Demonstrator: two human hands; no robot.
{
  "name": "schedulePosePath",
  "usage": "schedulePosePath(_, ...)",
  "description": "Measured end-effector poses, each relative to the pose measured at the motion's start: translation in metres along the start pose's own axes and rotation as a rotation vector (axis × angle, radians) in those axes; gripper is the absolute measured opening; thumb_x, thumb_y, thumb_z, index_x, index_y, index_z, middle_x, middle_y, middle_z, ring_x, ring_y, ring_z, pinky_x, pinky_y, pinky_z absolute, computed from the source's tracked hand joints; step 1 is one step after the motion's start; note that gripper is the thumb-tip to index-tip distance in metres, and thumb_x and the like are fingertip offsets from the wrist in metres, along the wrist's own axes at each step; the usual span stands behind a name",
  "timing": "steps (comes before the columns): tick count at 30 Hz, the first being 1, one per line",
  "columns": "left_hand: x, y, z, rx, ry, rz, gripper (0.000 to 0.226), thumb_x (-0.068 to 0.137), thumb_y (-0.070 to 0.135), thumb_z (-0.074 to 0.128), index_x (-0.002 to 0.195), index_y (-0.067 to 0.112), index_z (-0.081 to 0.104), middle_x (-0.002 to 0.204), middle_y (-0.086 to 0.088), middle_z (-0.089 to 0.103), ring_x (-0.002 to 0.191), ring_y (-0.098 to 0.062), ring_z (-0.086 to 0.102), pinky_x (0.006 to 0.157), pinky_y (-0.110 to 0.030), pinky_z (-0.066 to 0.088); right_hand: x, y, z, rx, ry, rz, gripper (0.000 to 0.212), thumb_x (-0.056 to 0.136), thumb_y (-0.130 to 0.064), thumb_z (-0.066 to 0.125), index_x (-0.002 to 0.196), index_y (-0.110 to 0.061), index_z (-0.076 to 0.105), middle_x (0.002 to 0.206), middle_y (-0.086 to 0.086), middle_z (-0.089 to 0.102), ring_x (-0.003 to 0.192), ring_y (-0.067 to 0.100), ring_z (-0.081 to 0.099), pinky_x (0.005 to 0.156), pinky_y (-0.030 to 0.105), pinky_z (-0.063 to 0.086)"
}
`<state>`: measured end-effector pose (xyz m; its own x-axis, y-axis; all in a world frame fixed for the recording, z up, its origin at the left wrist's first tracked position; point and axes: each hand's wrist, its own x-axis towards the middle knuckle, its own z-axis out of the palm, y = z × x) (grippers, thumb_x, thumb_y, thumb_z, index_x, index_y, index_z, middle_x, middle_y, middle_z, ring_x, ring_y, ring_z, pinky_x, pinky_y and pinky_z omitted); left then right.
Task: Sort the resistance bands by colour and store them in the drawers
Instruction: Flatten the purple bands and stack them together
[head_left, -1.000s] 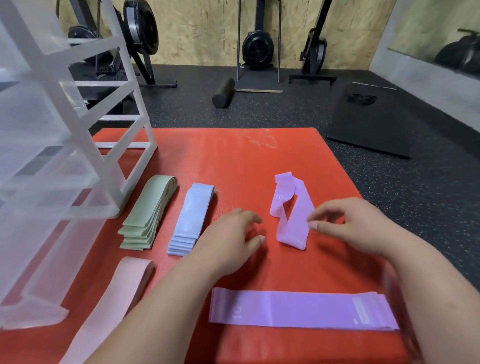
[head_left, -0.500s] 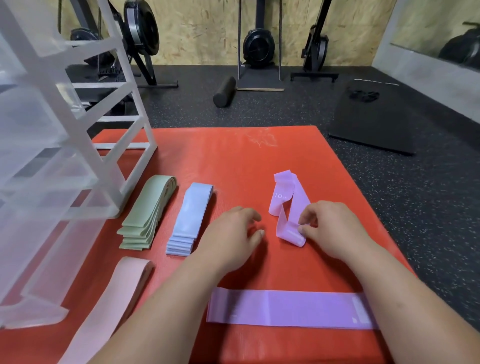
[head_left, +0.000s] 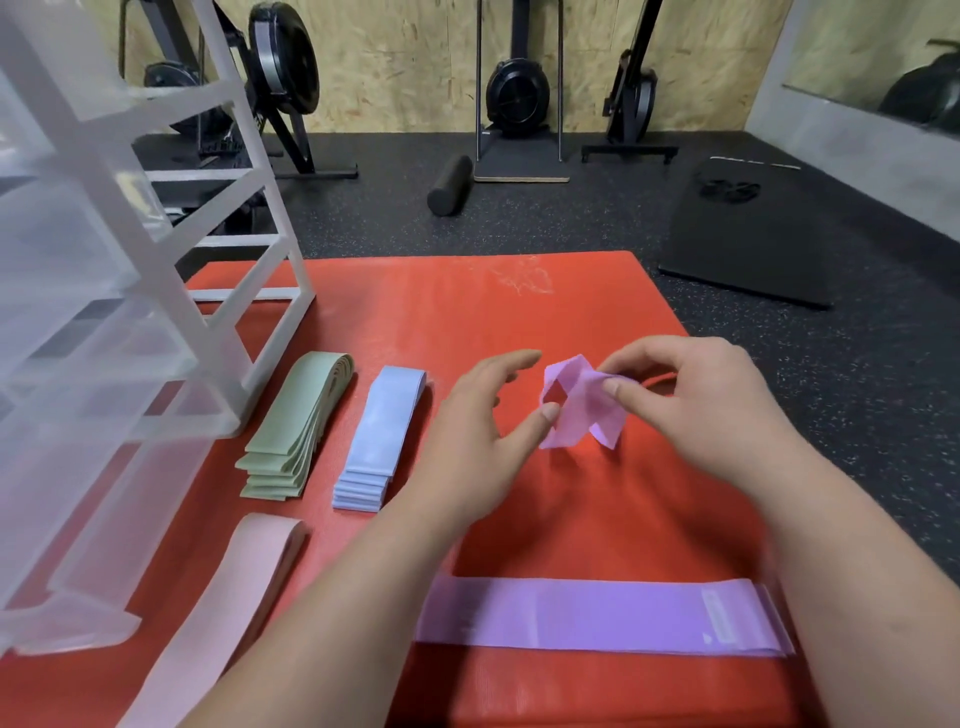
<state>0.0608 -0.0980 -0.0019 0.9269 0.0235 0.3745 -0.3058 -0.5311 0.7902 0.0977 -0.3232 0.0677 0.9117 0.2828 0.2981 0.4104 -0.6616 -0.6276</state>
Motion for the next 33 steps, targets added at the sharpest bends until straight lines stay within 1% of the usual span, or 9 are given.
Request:
schedulePosePath(3, 0.0, 0.012, -0.001, -0.075, -0.06, 0.016, 0.051, 0.099, 0.04, 0.073, 0.146, 0.036, 0.056, 0.145, 0.024, 0.059, 0.139, -0.002, 0.051, 0.114, -0.037, 0.045, -0.004, -0.009, 0.001, 0.219, -0.074, -0.04, 0.018, 0.092, -0.015, 0.079, 0.097, -0.032, 0.08, 0.093, -0.013, 0.079, 0.088, 0.011, 0.076, 0.088, 0.042, 0.061)
schedulePosePath(7, 0.002, 0.023, -0.001, -0.204, -0.102, 0.023, 0.03, 0.099, 0.023, 0.075, 0.129, 0.023, 0.071, 0.121, 0.013, 0.075, 0.12, -0.006, 0.067, 0.107, -0.038, 0.051, -0.008, -0.018, 0.002, 0.486, -0.059, -0.049, 0.022, 0.091, -0.003, 0.077, 0.105, -0.02, 0.079, 0.096, 0.005, 0.079, 0.091, 0.03, 0.076, 0.091, 0.052, 0.061)
schedulePosePath(10, 0.002, 0.019, 0.001, -0.212, -0.126, 0.015, 0.02, 0.095, 0.02, 0.079, 0.114, 0.019, 0.074, 0.107, 0.008, 0.078, 0.106, -0.012, 0.072, 0.101, -0.041, 0.054, -0.009, -0.025, -0.001, 0.652, 0.036, -0.064, 0.025, 0.09, 0.002, 0.076, 0.108, -0.014, 0.077, 0.098, 0.01, 0.078, 0.086, 0.021, 0.075, 0.084, 0.042, 0.065)
schedulePosePath(13, 0.001, 0.013, -0.002, -0.212, -0.209, -0.033, 0.027, 0.089, 0.018, 0.085, 0.114, 0.02, 0.073, 0.105, 0.006, 0.079, 0.103, -0.011, 0.073, 0.096, -0.032, 0.055, -0.007, -0.029, -0.007, 0.773, 0.185, -0.062, 0.021, 0.091, 0.0, 0.074, 0.108, -0.013, 0.075, 0.095, 0.004, 0.077, 0.086, 0.015, 0.073, 0.08, 0.034, 0.064)
schedulePosePath(18, -0.001, -0.002, -0.007, -0.108, -0.444, -0.153, 0.029, 0.084, 0.027, 0.089, 0.106, 0.025, 0.071, 0.091, 0.011, 0.075, 0.08, -0.005, 0.067, 0.072, -0.024, 0.05, -0.004, -0.009, -0.022, 0.902, 0.47, 0.115, 0.016, 0.095, -0.007, 0.074, 0.102, -0.021, 0.076, 0.085, -0.006, 0.073, 0.087, 0.012, 0.072, 0.081, 0.029, 0.062)
schedulePosePath(21, 0.001, -0.011, -0.012, -0.058, -0.458, -0.189, 0.031, 0.081, 0.031, 0.09, 0.104, 0.027, 0.071, 0.092, 0.003, 0.076, 0.078, -0.013, 0.067, 0.075, -0.039, 0.056, -0.006, 0.022, -0.025, 0.81, 0.54, 0.31, 0.017, 0.095, -0.007, 0.073, 0.108, -0.018, 0.076, 0.085, -0.002, 0.068, 0.088, 0.014, 0.071, 0.079, 0.025, 0.062)
schedulePosePath(26, 0.007, -0.023, -0.026, -0.036, -0.312, -0.249, 0.04, 0.081, 0.023, 0.09, 0.115, 0.033, 0.071, 0.085, 0.004, 0.07, 0.07, -0.01, 0.061, 0.074, -0.035, 0.057, -0.017, 0.069, -0.024, 0.634, 0.458, 0.615, 0.021, 0.093, 0.0, 0.071, 0.109, -0.012, 0.076, 0.1, 0.015, 0.076, 0.088, 0.025, 0.076, 0.069, 0.026, 0.065)
schedulePosePath(30, 0.007, -0.031, -0.024, 0.029, -0.3, -0.321, 0.05, 0.078, 0.015, 0.091, 0.12, 0.031, 0.069, 0.094, 0.0, 0.068, 0.072, -0.013, 0.063, 0.078, -0.039, 0.06, -0.028, 0.101, -0.018, 0.336, 0.259, 0.715, 0.024, 0.089, 0.001, 0.071, 0.104, -0.017, 0.076, 0.083, 0.008, 0.074, 0.067, 0.024, 0.07, 0.074, 0.043, 0.067)
schedulePosePath(33, 0.001, -0.034, -0.017, 0.155, -0.398, -0.358, 0.051, 0.078, 0.015, 0.089, 0.122, 0.029, 0.068, 0.089, 0.009, 0.071, 0.074, -0.01, 0.067, 0.083, -0.039, 0.062, -0.036, 0.114, -0.015, -0.012, 0.044, 0.73, 0.029, 0.07, -0.02, 0.072, 0.098, -0.03, 0.075, 0.075, -0.007, 0.075, 0.072, 0.025, 0.074, 0.083, 0.047, 0.063)
